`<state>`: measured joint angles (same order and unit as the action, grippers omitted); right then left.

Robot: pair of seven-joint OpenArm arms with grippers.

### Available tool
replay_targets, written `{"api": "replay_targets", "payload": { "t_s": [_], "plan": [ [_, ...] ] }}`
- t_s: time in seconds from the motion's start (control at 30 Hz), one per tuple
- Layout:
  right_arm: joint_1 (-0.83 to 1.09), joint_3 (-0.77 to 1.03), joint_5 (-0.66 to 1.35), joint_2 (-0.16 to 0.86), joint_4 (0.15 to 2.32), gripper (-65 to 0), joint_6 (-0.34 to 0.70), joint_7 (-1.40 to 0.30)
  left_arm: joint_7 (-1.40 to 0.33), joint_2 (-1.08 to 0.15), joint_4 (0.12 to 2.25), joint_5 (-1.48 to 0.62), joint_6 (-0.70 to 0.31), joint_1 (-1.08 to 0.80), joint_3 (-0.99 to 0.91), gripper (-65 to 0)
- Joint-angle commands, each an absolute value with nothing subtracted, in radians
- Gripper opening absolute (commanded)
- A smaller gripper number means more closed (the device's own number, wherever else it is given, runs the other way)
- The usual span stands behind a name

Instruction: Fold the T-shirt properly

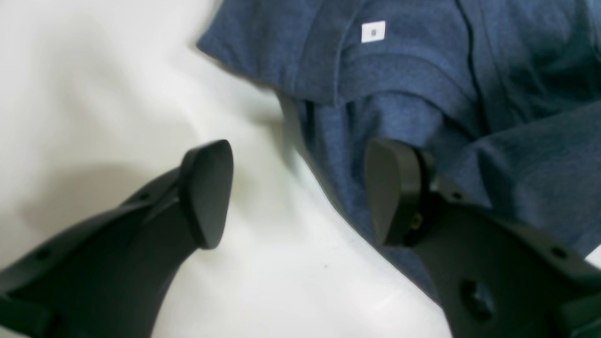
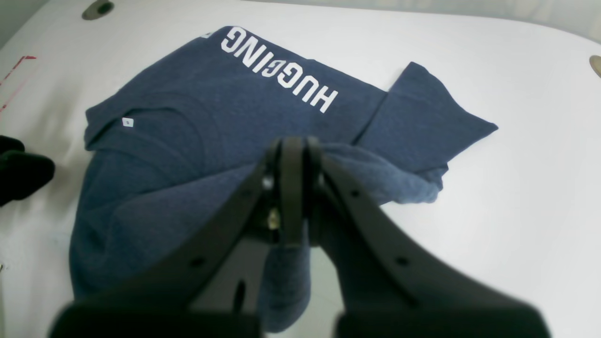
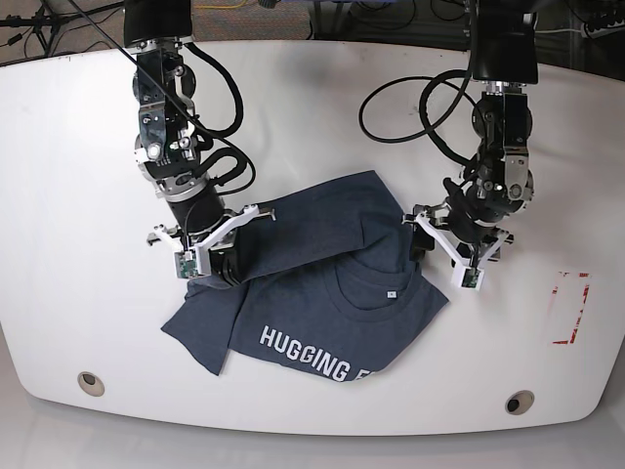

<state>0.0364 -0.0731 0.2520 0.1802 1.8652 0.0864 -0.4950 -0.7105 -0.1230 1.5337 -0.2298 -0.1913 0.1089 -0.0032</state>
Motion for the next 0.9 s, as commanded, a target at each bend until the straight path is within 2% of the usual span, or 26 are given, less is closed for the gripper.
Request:
{"api": "replay_targets", "payload": {
  "t_s": [0.0,0.3,0.87],
  "plan": [
    [0.016,-0.073,0.259,0.186,1.888,-64.5,0.092,-0.465,-0.691,-0.132,1.553,-0.239,-0.193,0.121,-0.012,-23.0],
    [0.017,-0.074,0.258,0.188,1.887,-64.7,0.090,-0.464,-0.689,-0.134,1.533,-0.240,-0.192,0.126,-0.016,-23.3],
    [0.028,-0.078,0.255,0.185,1.887,-64.8,0.090,-0.464,-0.639,-0.115,1.340,-0.241,-0.192,0.239,-0.009,-24.1]
  ]
}}
